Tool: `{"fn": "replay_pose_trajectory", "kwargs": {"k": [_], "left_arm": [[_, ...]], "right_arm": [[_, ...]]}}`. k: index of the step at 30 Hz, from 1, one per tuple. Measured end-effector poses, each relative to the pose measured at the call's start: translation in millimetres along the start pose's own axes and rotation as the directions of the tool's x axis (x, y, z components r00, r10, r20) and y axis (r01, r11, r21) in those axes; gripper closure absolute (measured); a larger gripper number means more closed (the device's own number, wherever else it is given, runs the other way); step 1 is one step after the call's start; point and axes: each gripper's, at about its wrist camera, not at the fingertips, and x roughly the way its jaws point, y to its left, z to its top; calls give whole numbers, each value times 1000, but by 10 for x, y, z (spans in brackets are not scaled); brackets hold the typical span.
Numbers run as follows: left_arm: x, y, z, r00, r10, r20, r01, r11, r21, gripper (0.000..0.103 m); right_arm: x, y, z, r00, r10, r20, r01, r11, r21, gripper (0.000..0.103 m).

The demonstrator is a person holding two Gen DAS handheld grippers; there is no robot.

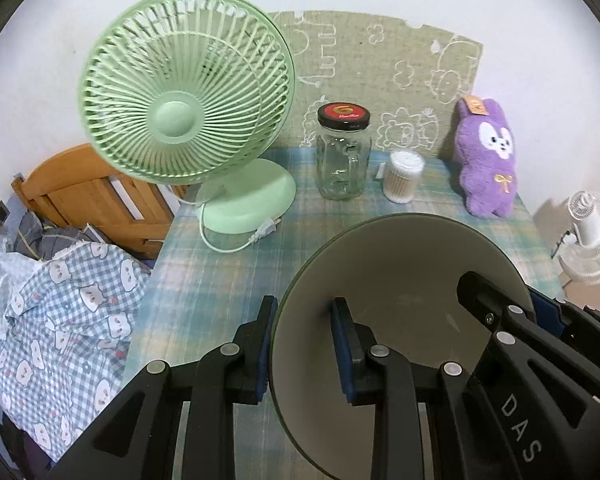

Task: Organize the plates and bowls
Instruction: 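Lift the bowl and carry it over the bowl stack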

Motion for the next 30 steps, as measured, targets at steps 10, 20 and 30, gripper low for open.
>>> {"fn": "replay_pose_trajectory", "kwargs": {"k": [10, 20, 30], "left_arm": [[-500, 77, -425, 999, -36, 15, 36, 999, 24, 77], [-657, 105, -900, 998, -70, -5, 70, 996, 57, 77], [-618, 92, -1300, 994, -88, -59, 93, 993, 76, 77]], "right_arm": [[-528, 72, -506, 999, -36, 19, 36, 999, 20, 77], [-716, 69, -1067, 998, -67, 4, 67, 996, 50, 77], [-692, 37, -1532, 995, -86, -47, 89, 993, 74, 77]]}}
